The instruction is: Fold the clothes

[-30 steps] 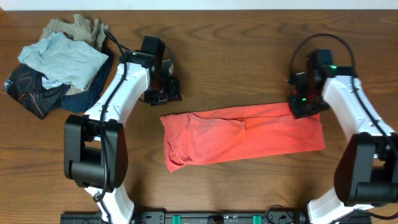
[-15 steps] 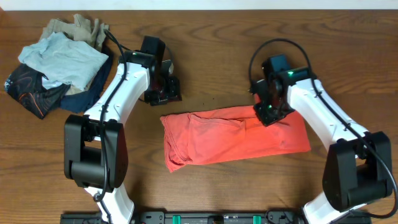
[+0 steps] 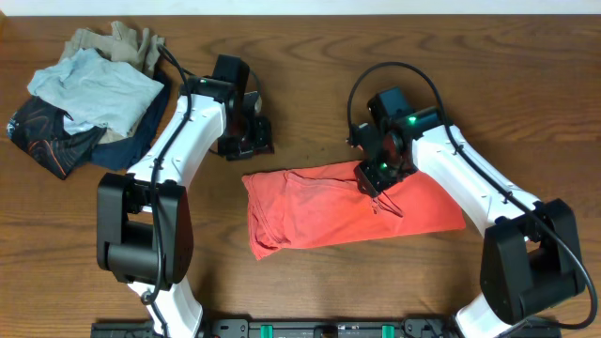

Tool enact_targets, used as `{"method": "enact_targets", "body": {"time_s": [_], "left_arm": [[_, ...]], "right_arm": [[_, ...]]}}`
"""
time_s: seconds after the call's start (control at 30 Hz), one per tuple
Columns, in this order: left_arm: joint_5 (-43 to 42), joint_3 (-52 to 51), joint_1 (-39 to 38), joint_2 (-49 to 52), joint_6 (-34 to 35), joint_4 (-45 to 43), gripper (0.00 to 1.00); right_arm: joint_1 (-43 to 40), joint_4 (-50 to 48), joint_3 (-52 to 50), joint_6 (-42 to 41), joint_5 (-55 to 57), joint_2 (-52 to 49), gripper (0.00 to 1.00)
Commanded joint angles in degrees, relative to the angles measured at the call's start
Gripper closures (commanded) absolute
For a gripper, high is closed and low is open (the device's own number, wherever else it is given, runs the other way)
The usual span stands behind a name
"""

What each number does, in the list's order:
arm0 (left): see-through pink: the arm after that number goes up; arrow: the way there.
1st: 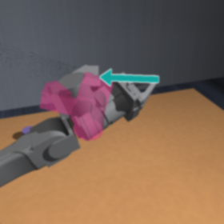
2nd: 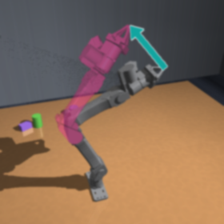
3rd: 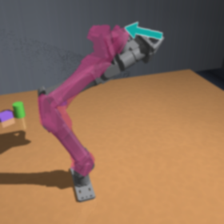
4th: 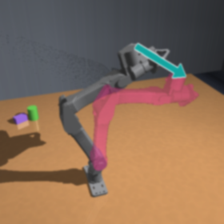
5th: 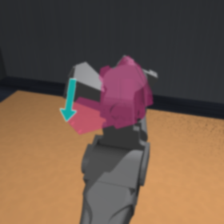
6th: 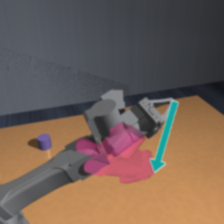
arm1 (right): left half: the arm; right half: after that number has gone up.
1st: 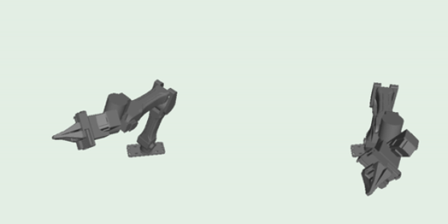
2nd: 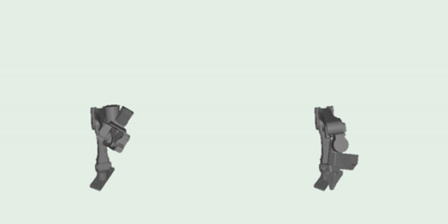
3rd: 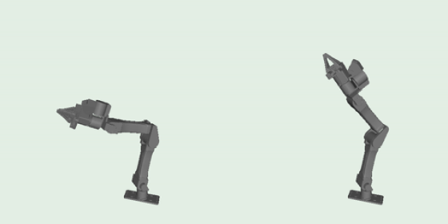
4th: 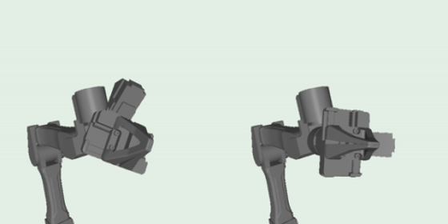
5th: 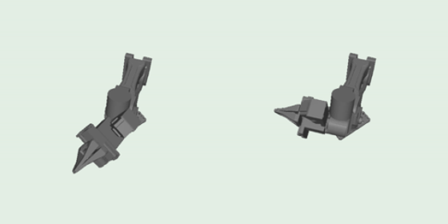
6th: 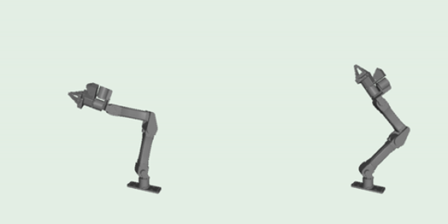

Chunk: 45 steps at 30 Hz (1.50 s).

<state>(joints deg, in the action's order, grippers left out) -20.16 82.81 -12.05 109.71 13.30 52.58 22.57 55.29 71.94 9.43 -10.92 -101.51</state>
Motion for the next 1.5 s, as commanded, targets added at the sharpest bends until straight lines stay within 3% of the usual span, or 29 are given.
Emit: {"method": "enact_targets", "body": {"time_s": [0.0,0.17,0.27,0.43,0.73,0.83,0.97,1.0,1.23,1.47], "left_arm": [[0.55,-0.35,0.24,-1.42,0.09,2.51,0.47],[0.57,-1.14,0.24,-1.42,0.09,6.34,0.47],[0.57,-1.88,0.24,-1.42,0.09,7.17,0.47],[1.05,-2.14,0.24,-1.38,0.07,8.68,0.47],[3.32,-2.14,0.24,-1.38,0.09,12.24,0.47],[3.32,-2.14,0.24,-1.38,0.07,12.57,0.47],[3.32,-2.14,0.24,-1.38,0.07,13.25,0.46],[3.3,-2.14,0.24,-1.38,0.09,13.68,0.37],[2.91,-3.76,0.09,-1.38,0.04,14.82,0.22],[1.27,-9.38,0.09,-1.38,-0.31,12.81,0.2]], "right_arm": [[0.26,-0.44,0.2,-1.25,1.4,0.15,0.45],[0.22,1.11,0.17,-9.11,13.66,0.15,0.48],[0.22,3.17,-0.35,-9.86,12.7,0.15,0.56],[0.33,3.74,-4.07,-13.03,11.19,0.15,0.58],[0.59,-3.52,-10.97,-6.12,-19.39,0.15,0.58],[0.81,-4.13,-11.15,-4.44,-23.04,0.15,0.55],[0.66,-4.61,-11.1,-5.35,-18.47,0.15,0.59],[0.63,-4.55,-10.99,-6.16,-16.85,0.15,0.58],[0.63,0.76,-5.64,-7.32,-7.02,1.11,0.48],[0.33,4.31,0.61,-11.61,4.15,3.67,0.45]]}}
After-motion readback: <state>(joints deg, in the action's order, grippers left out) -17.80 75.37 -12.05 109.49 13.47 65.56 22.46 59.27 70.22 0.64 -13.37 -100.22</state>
